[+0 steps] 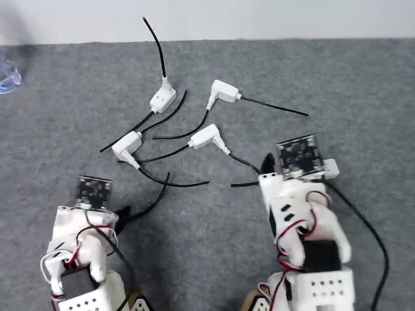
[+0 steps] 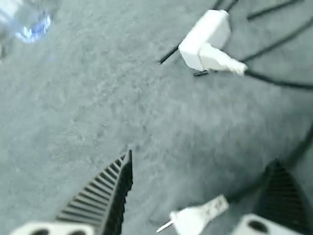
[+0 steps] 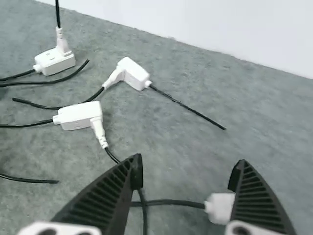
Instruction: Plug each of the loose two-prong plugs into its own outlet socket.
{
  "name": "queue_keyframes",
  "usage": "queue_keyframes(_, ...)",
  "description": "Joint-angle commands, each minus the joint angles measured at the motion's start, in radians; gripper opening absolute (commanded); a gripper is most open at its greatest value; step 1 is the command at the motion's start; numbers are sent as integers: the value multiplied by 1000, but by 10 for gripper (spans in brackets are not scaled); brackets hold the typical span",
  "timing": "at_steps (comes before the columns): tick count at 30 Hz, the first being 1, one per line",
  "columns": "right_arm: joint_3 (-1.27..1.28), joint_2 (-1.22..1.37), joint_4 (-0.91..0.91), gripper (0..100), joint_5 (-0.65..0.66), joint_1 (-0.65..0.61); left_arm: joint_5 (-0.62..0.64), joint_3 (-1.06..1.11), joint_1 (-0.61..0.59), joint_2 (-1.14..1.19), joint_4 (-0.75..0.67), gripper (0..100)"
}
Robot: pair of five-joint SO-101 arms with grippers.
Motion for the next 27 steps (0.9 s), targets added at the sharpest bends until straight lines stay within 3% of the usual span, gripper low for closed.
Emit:
queue_keyframes(1, -176, 12, 110, 273, 41, 47, 118, 1, -74, -12, -75, 390)
queue_keyframes(8, -460, 298, 254, 273, 110, 211, 123, 58, -75, -14, -78, 390)
queue_keyframes(15, -1034, 817, 611, 274, 167, 338, 97, 76, -26, -14, -78, 390)
queue_keyframes(19, -1244, 1059, 702, 274, 470, 337, 84, 76, -26, -14, -78, 390)
queue_keyframes(27, -1297, 1397, 596, 274, 1145, 420, 83, 76, -26, -14, -78, 390)
